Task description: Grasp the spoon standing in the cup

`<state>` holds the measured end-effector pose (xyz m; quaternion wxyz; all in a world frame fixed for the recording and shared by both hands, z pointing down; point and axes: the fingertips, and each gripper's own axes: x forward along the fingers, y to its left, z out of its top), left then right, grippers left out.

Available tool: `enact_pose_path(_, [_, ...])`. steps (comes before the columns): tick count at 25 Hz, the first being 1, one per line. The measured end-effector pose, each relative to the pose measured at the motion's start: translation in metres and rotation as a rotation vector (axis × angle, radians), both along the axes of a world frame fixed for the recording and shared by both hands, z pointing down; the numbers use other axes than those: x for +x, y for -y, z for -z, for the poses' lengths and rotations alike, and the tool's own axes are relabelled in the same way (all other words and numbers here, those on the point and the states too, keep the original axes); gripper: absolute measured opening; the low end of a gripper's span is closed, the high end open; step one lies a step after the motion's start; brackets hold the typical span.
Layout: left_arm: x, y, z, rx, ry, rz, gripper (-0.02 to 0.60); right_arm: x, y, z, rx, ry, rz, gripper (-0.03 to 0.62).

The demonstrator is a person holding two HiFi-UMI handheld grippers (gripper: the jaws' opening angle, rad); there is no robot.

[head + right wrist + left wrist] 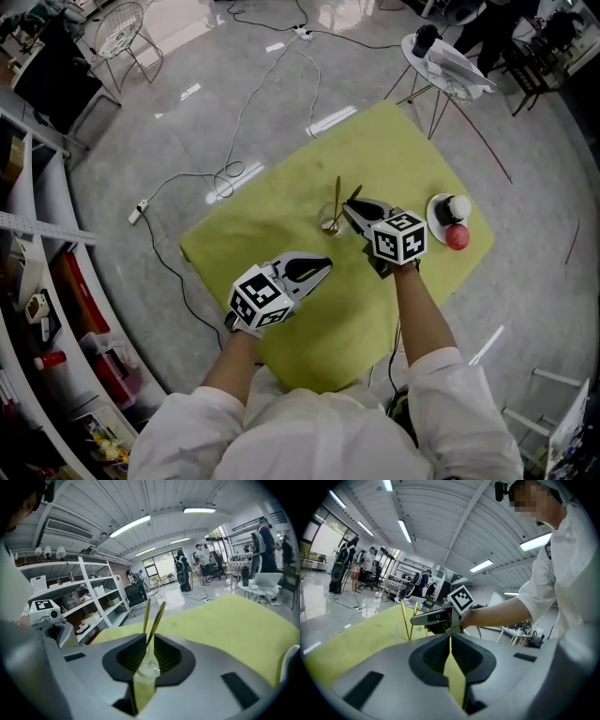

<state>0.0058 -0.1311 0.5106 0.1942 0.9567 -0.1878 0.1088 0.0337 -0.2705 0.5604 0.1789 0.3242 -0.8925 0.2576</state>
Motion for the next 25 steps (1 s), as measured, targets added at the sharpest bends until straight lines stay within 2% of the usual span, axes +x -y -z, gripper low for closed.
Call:
enact_pose_path(13, [0.001,0.000,0.000,0.002,0.000,-0.002,0.006,-0.004,-0.004,0.010,0.027,0.021,0.014,0.011])
enact_pose_path(25, [0.001,0.001,0.004,0.009,0.001,-0.002,0.006,-0.006,-0.011,0.027,0.036,0.074,0.012,0.008])
